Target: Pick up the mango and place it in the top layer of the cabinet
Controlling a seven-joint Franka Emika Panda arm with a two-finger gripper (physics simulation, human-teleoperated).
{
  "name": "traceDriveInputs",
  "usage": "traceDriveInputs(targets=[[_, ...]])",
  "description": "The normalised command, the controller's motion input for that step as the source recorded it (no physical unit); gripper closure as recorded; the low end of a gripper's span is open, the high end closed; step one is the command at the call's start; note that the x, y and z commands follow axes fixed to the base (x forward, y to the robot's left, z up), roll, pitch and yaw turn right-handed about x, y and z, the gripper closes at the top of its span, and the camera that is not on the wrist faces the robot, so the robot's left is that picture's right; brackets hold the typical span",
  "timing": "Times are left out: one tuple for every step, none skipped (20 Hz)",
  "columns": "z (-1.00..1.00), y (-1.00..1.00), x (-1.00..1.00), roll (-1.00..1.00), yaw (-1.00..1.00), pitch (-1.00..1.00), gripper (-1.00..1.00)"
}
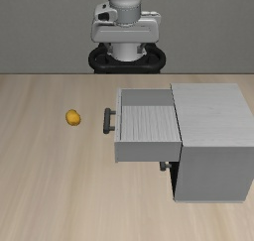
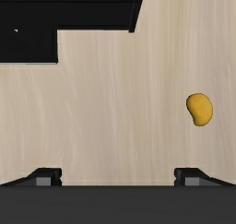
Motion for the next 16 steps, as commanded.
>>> traceDriveInputs(targets=[[0.0, -1.0, 0.0, 0.0, 0.0, 0.0, -1.0], [0.0, -1.0, 0.0, 0.0, 0.0, 0.0, -1.0], [0.0, -1.0, 0.0, 0.0, 0.0, 0.0, -1.0], [0.0, -1.0, 0.0, 0.0, 0.0, 0.0, -1.0], [0.0, -1.0, 0.0, 0.0, 0.0, 0.0, -1.0], [0.0, -1.0, 0.0, 0.0, 0.0, 0.0, -1.0], [0.0, -1.0, 0.0, 0.0, 0.0, 0.0, -1.0], [0.0, -1.0, 0.0, 0.0, 0.0, 0.0, -1.0], [0.0, -1.0, 0.0, 0.0, 0.0, 0.0, -1.0], [0.0, -1.0, 0.0, 0.0, 0.0, 0.0, -1.0], [0.0, -1.0, 0.0, 0.0, 0.0, 0.0, -1.0], [0.0, -1.0, 0.0, 0.0, 0.0, 0.0, -1.0], [0.0, -1.0, 0.0, 0.0, 0.0, 0.0, -1.0], [0.0, -1.0, 0.0, 0.0, 0.0, 0.0, -1.0], [0.0, 0.0, 1.0, 0.0, 0.0, 0.0, -1.0], [0.0, 0.0, 1.0, 0.0, 0.0, 0.0, -1.0]])
